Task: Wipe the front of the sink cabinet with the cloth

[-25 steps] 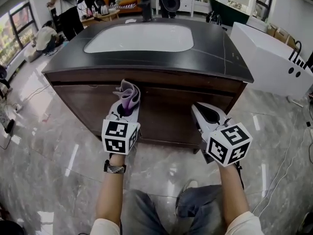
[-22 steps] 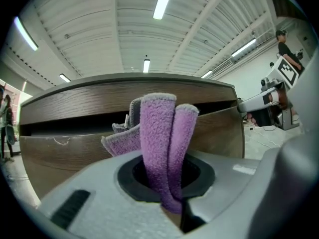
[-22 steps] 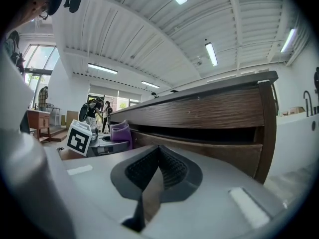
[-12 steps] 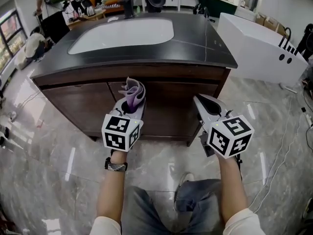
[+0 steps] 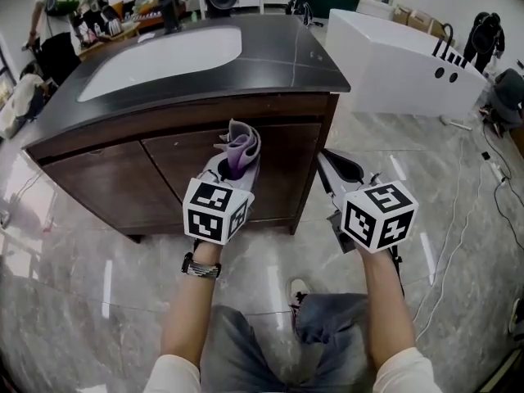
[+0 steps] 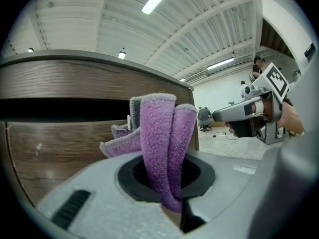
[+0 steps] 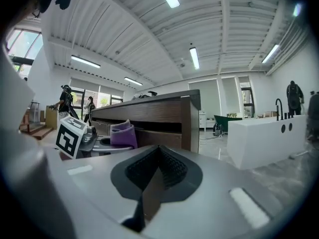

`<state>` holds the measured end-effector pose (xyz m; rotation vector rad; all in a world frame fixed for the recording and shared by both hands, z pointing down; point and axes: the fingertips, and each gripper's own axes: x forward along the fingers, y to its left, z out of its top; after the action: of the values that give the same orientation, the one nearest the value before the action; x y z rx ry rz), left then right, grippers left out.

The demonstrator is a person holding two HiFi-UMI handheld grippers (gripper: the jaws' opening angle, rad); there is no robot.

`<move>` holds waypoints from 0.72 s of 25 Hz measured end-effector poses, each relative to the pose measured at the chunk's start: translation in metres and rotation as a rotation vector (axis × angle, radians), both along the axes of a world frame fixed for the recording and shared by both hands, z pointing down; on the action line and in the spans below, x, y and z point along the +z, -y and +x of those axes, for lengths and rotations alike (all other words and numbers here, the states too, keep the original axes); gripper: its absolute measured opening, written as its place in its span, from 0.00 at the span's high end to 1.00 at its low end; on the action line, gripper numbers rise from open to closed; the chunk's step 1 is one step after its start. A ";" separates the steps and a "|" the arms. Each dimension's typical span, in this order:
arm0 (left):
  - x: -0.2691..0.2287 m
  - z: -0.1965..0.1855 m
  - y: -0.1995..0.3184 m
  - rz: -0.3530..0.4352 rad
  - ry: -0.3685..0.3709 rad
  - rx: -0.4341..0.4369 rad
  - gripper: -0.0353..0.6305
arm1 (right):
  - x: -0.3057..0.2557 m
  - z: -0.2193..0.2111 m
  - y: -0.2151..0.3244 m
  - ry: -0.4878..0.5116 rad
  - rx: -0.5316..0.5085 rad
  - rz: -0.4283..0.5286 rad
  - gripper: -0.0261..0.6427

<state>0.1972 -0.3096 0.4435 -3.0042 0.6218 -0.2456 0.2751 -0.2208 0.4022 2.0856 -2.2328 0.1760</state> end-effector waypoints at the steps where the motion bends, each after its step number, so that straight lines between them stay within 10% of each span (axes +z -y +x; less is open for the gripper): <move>1: 0.001 0.007 -0.004 0.000 0.001 0.010 0.88 | 0.002 0.004 -0.003 0.001 0.008 -0.002 0.95; 18: 0.015 0.127 -0.069 -0.018 0.001 0.212 0.88 | 0.013 0.065 -0.035 -0.057 0.201 -0.001 0.95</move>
<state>0.3237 -0.2405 0.4582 -3.0546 0.2978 -0.2401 0.3405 -0.1862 0.4155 2.2824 -1.9890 0.1283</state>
